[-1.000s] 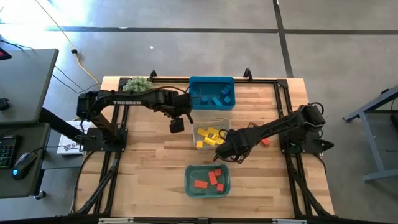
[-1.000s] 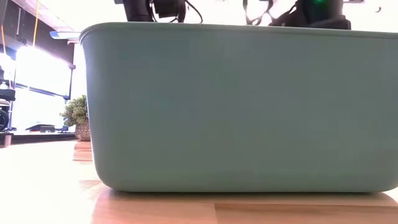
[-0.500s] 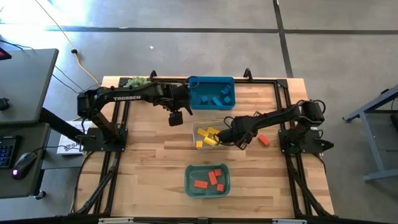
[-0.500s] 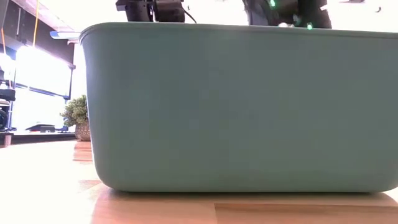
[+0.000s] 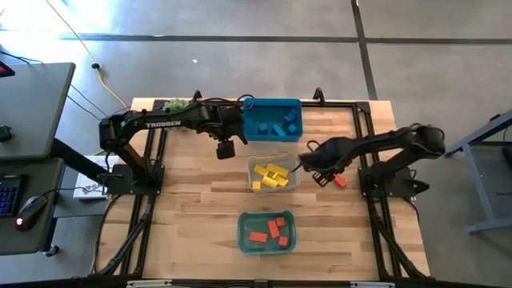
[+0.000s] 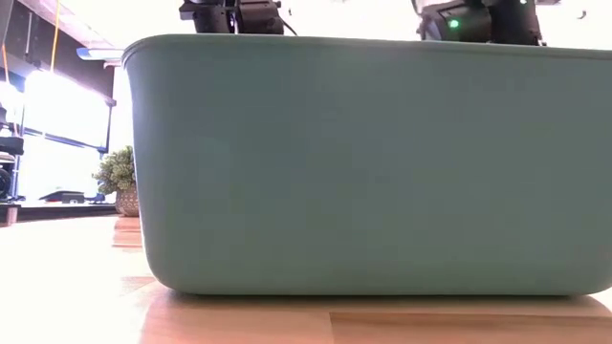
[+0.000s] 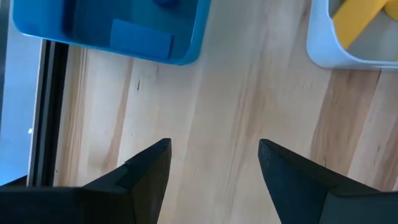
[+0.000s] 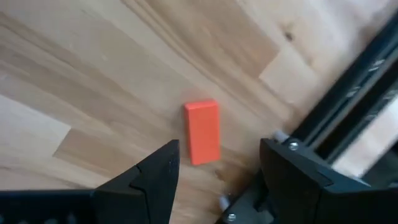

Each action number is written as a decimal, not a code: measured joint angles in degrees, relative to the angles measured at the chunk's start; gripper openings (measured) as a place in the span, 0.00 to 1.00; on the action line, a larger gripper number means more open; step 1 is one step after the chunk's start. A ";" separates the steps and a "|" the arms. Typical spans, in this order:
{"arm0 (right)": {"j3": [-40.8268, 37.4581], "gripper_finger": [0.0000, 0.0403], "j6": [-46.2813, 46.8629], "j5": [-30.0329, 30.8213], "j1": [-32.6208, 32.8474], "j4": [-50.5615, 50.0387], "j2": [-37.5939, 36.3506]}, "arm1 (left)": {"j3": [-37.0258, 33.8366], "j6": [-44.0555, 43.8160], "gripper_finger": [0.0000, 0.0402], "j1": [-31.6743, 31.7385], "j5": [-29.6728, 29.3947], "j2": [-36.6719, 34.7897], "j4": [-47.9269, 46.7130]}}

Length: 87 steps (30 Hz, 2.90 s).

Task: Sort & place blocks by color
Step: Put the orange block into the green bin

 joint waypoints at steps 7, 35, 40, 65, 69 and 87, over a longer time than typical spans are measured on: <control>-9.33 0.52 -2.29 -6.41 -3.34 7.20 -7.68 | 0.00 -1.12 0.58 -0.01 -0.02 0.00 0.02; -27.24 0.52 -0.30 -10.76 -4.50 26.71 -9.18 | 0.00 -6.60 0.58 0.04 -0.10 0.00 1.42; -27.37 0.43 -0.31 -11.20 -4.51 27.01 -9.18 | 0.00 -6.62 0.58 0.06 -0.08 0.00 1.42; -19.22 0.24 2.51 -12.06 -4.32 26.56 -8.96 | -3.23 -8.25 0.58 -0.42 0.00 -3.90 2.33; -17.13 0.24 4.92 -11.81 -4.21 25.15 -8.98 | -5.71 -8.17 0.58 -0.42 -0.02 -8.49 2.75; 1.21 0.24 16.17 -0.19 5.37 22.47 -9.05 | -25.30 -13.34 0.58 -0.42 2.37 -31.34 14.77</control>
